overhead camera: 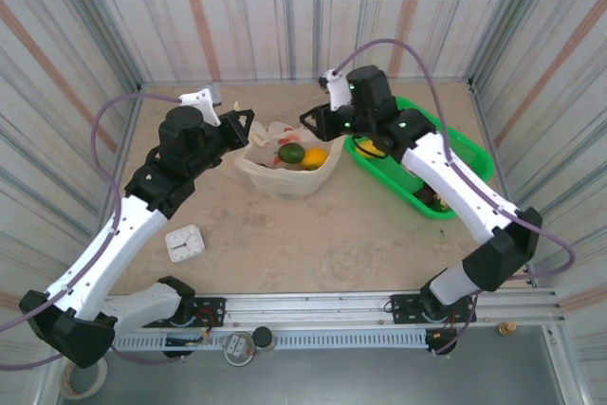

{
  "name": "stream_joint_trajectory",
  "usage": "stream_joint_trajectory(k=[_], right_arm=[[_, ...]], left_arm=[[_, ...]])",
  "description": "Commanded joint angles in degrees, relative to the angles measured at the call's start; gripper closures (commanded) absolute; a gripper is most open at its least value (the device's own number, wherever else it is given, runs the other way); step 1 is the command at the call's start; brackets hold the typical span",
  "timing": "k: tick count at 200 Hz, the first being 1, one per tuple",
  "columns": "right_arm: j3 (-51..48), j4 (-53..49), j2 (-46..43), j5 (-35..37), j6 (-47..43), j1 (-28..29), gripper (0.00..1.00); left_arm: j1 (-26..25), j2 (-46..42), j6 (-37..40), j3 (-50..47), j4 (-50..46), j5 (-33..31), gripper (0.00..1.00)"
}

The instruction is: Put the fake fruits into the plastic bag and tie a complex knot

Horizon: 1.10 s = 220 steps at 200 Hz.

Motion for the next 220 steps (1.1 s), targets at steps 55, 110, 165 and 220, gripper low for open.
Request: stream_joint_trajectory(k=[55,110,165,220], right_arm=[[-18.5,9.4,-14.3,0.3,17.0,-26.8,0.61],[-19.3,-9.4,-5.1,23.6,13.3,-30.0,0.56],[-18.2,-11.1,2.6,25.9,7.6,-31.1,0.41],[-9.5,-12.1,16.7,21.5,7.0,-33.0,0.18]], left_arm=[[0.5,-0.1,0.1,-0.5,1.6,0.3,1.00],[-0.2,0.0,0.6,-0.4,1.5,0.0,1.00],[-0.3,-0.2,0.7,-0.3,1.3,0.1,1.00],[-0.7,-0.4,1.0,-0.3,1.2,-0.1,1.00]])
